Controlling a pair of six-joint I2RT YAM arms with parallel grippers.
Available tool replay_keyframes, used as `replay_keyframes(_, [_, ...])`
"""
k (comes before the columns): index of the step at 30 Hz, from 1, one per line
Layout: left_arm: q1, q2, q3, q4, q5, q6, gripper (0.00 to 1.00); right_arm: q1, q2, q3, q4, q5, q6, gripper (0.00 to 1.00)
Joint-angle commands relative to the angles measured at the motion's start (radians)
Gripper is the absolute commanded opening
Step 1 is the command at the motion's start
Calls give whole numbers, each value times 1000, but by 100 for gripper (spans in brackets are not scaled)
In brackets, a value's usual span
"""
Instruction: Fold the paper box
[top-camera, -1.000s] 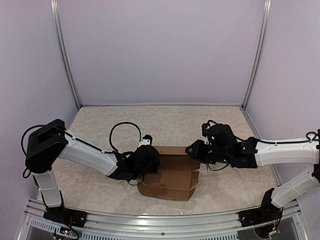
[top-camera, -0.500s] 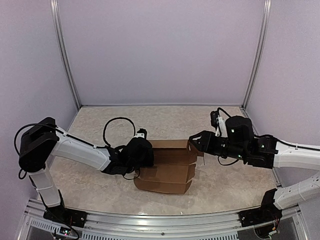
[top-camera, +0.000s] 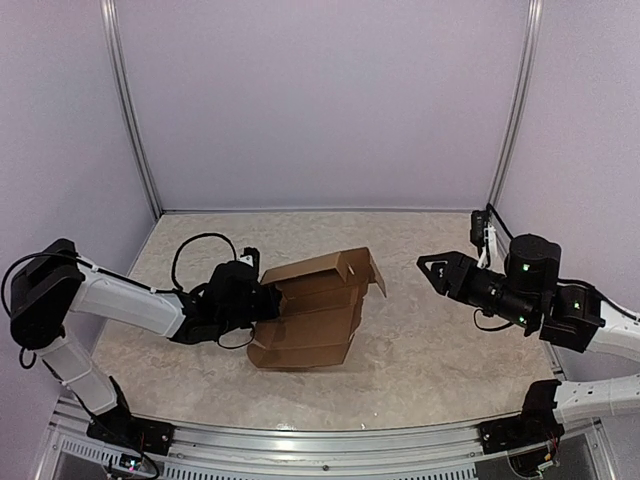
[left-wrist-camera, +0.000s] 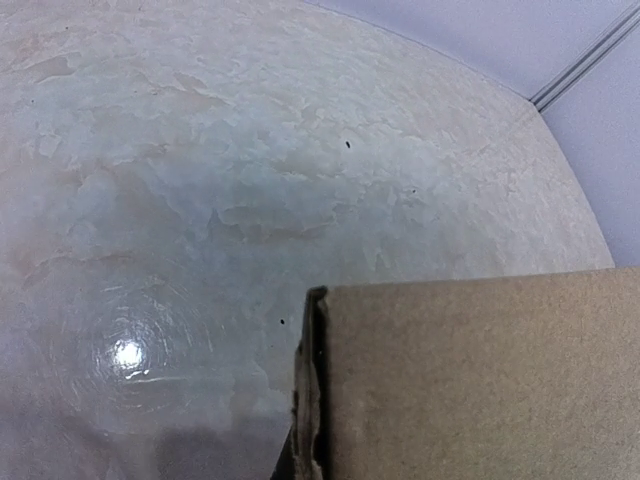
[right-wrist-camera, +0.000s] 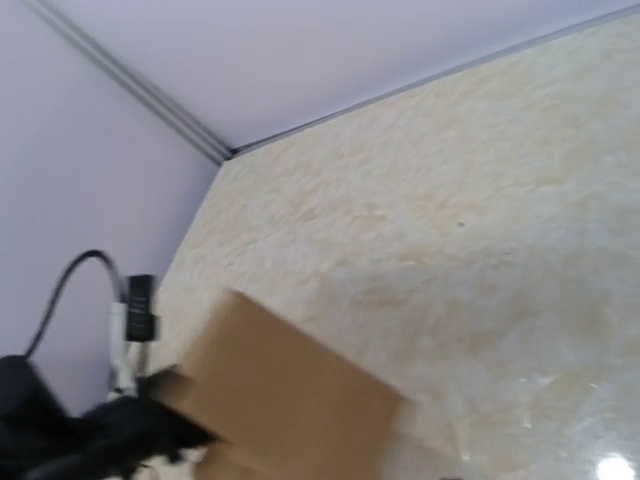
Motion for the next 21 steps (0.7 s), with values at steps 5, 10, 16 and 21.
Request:
replay_keyframes(5, [49,-128,-54,149,200,-83,0,-1,13,-81,39,33,62,48])
replay_keyframes(10, [67,-167,-72,186,263,-111,0,-1,89,-101,183,-68,92,48])
replay_keyframes(16, [76,-172,-82,232,326,-124,0,0,208,-103,394,-221,131,51])
replay_keyframes(21, [76,-172,-85,243,350,-128,0,-1,277,-94,522,-307,157,54])
